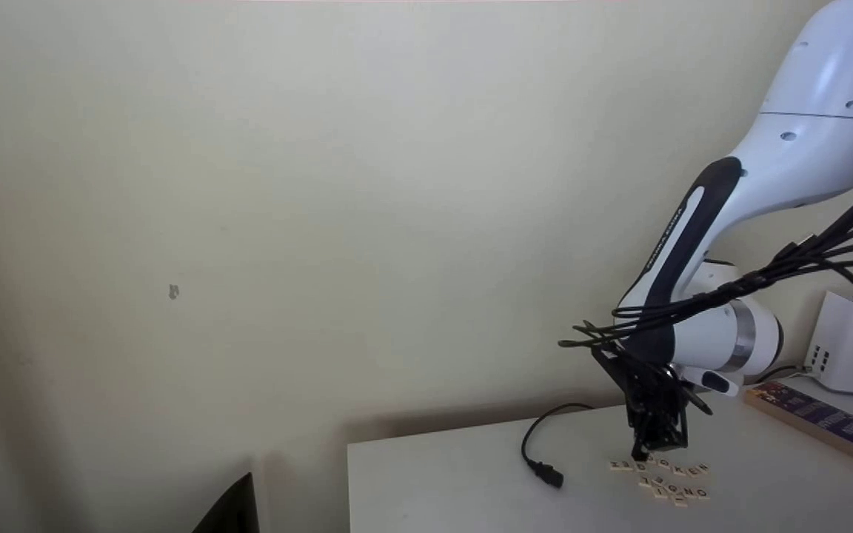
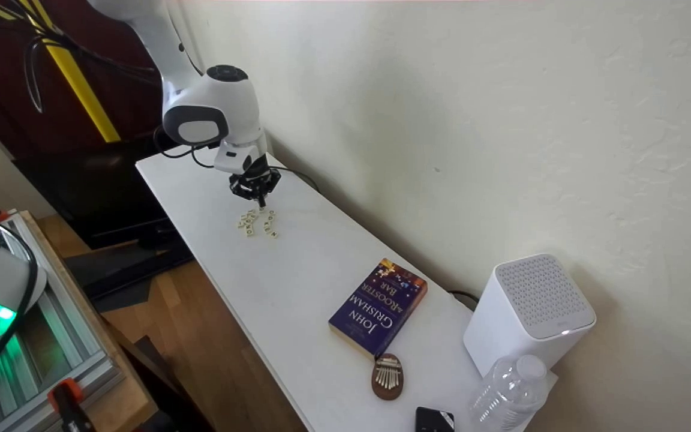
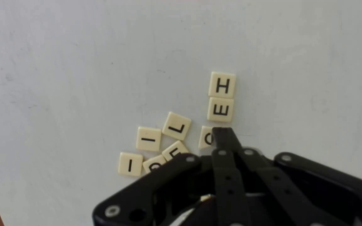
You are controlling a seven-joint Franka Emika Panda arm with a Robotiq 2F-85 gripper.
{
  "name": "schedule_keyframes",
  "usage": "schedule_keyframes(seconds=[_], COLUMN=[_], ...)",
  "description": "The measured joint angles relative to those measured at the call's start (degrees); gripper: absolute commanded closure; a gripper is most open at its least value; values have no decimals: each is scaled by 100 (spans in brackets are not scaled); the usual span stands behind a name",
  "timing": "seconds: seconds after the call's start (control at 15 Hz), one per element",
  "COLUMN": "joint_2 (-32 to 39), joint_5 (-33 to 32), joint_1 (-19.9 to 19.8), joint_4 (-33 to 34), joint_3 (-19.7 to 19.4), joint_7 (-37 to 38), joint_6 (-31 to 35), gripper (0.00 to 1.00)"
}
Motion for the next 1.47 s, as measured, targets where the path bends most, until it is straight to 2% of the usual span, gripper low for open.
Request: schedule_keyframes(seconds=[0.13,0.33,1.47], joint_2=[-73,-88,241], joint_5=[44,50,45], joint_1=[-333,-482,107], joint_4=[-76,-82,258], joint_3=[283,297,-417], joint_7=[-209,-256,-252], joint_6=[168,177,-17], gripper=[100,100,100])
